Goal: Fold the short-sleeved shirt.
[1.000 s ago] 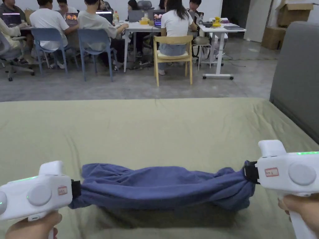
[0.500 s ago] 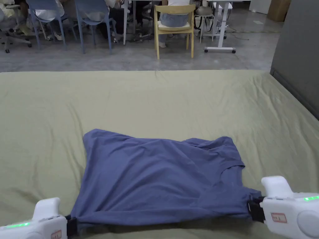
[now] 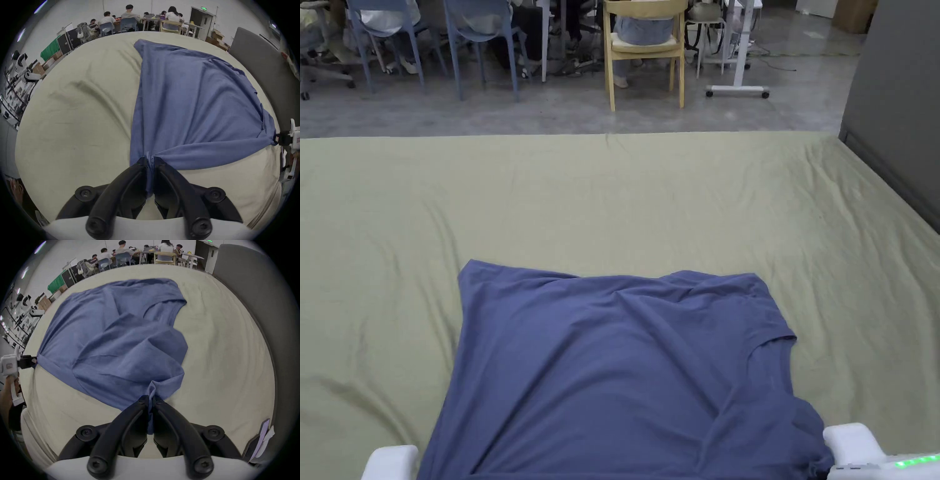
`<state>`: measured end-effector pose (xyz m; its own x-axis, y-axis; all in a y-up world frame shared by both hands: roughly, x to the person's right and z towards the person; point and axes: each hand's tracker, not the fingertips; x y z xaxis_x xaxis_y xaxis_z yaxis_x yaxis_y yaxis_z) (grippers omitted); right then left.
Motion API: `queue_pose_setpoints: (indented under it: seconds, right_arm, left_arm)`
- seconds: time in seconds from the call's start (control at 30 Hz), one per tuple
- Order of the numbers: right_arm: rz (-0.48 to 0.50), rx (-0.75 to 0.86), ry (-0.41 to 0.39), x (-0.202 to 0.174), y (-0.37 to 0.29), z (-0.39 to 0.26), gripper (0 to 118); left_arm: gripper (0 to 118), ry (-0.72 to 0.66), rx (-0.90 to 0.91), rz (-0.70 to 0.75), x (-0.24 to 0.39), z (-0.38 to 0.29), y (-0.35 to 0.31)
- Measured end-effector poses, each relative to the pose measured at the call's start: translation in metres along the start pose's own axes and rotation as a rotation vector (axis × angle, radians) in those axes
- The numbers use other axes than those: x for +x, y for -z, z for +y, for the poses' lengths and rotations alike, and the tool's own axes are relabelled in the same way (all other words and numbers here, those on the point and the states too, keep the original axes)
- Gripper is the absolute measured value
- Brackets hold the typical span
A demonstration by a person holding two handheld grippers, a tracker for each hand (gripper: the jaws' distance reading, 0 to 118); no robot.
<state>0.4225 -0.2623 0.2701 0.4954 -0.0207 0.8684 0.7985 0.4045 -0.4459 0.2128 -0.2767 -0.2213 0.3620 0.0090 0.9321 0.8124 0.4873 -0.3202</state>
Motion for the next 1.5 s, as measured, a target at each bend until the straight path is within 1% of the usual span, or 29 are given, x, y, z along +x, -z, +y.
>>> queue_pose_setpoints:
  seconds: [0.1, 0.13, 0.17, 0.2, 0.23, 0.27, 0.3, 0.33, 0.43, 0.47, 0.5, 0.53, 0.57, 0.6, 0.63, 0.67, 0.7, 0.77, 0.87, 0.9, 0.93, 0.97, 1.0, 1.03, 1.13, 1.23, 1.33, 1.4, 1.5]
  right_arm:
    - [-0.003, 0.005, -0.014, 0.001, 0.010, -0.002, 6]
    - [0.006, 0.006, -0.009, 0.002, 0.010, -0.001, 17]
    - [0.006, 0.007, -0.009, 0.003, 0.007, 0.001, 33]
    - [-0.018, 0.021, 0.007, 0.003, 0.000, 0.006, 67]
    - [-0.072, 0.038, 0.013, 0.005, -0.009, 0.009, 114]
    - [-0.061, 0.069, 0.019, 0.009, -0.021, 0.010, 118]
    - [-0.025, 0.125, 0.069, 0.012, -0.041, 0.013, 116]
    - [0.006, 0.233, 0.106, 0.017, -0.059, 0.017, 118]
    - [0.038, 0.268, 0.150, 0.017, -0.087, 0.033, 118]
    - [0.023, 0.267, 0.145, 0.013, -0.089, 0.039, 117]
    - [0.012, 0.276, 0.143, 0.008, -0.090, 0.044, 105]
    - [0.005, 0.301, 0.125, -0.004, -0.090, 0.045, 48]
    - [-0.012, 0.336, 0.103, -0.011, -0.091, 0.046, 3]
    - [-0.040, 0.338, 0.065, -0.021, -0.086, 0.049, 3]
    - [-0.042, 0.331, 0.067, -0.032, -0.079, 0.048, 3]
    - [-0.029, 0.350, 0.069, -0.039, -0.076, 0.047, 3]
    - [0.011, 0.351, 0.055, -0.044, -0.073, 0.050, 3]
    - [0.035, 0.343, 0.058, -0.050, -0.068, 0.055, 3]
    - [0.036, 0.367, 0.020, -0.061, -0.061, 0.058, 3]
    - [0.043, 0.368, 0.020, -0.061, -0.060, 0.061, 3]
    - [0.054, 0.368, 0.016, -0.065, -0.059, 0.060, 3]
    - [0.069, 0.361, 0.014, -0.065, -0.058, 0.061, 3]
    - [0.080, 0.354, 0.013, -0.064, -0.057, 0.063, 3]
    - [0.084, 0.351, 0.012, -0.063, -0.055, 0.064, 3]
    - [0.099, 0.342, 0.012, -0.061, -0.050, 0.062, 3]
    - [0.108, 0.329, 0.020, -0.057, -0.043, 0.060, 3]
    - [0.102, 0.311, 0.025, -0.052, -0.035, 0.058, 3]
    - [0.107, 0.295, 0.033, -0.048, -0.030, 0.058, 3]
    - [0.096, 0.274, 0.027, -0.043, -0.021, 0.059, 3]
  left_arm:
    - [5, -0.027, -0.004, -0.001, 0.002, 0.000, -0.001]
    - [14, -0.027, -0.001, 0.000, 0.002, 0.000, -0.002]
    - [46, -0.030, 0.002, 0.001, 0.003, -0.001, -0.004]
    - [86, -0.069, 0.010, 0.031, 0.002, 0.002, -0.013]
    - [118, -0.111, 0.021, 0.050, -0.001, 0.004, -0.023]
    - [118, -0.149, 0.030, -0.005, -0.003, 0.006, -0.033]
    - [118, -0.180, 0.160, -0.062, -0.007, 0.003, -0.052]
    - [118, -0.198, 0.202, -0.079, -0.004, 0.002, -0.066]
    - [118, -0.178, 0.234, -0.027, 0.004, 0.004, -0.087]
    - [118, -0.169, 0.231, -0.031, 0.007, 0.004, -0.088]
    - [118, -0.161, 0.228, -0.029, 0.013, 0.003, -0.089]
    - [112, -0.157, 0.229, -0.034, 0.018, 0.000, -0.090]
    - [83, -0.158, 0.230, -0.034, 0.027, -0.001, -0.092]
    - [22, -0.131, 0.224, -0.024, 0.038, -0.001, -0.093]
    - [22, -0.096, 0.229, -0.013, 0.047, -0.003, -0.093]
    - [4, -0.086, 0.229, 0.002, 0.054, -0.004, -0.090]
    - [0, -0.102, 0.201, 0.020, 0.059, -0.001, -0.085]
    - [0, -0.150, 0.190, -0.130, 0.059, 0.013, -0.078]
    - [0, -0.158, 0.201, -0.140, 0.041, 0.055, -0.048]
    - [14, -0.159, 0.215, -0.145, 0.031, 0.078, -0.037]
    - [69, -0.157, 0.217, -0.146, 0.021, 0.105, -0.024]
    - [109, -0.134, 0.216, -0.105, 0.028, 0.129, -0.016]
    - [118, -0.118, 0.210, -0.077, 0.025, 0.155, -0.003]
    - [118, -0.109, 0.292, -0.102, 0.019, 0.180, 0.006]
    - [118, -0.055, 0.223, -0.003, 0.005, 0.252, 0.051]
    - [118, -0.088, 0.194, 0.047, -0.011, 0.303, 0.104]
    - [118, -0.132, 0.151, 0.095, -0.027, 0.329, 0.143]
    - [118, -0.173, 0.149, 0.114, -0.017, 0.325, 0.142]
    - [118, -0.225, 0.060, 0.076, -0.025, 0.322, 0.169]
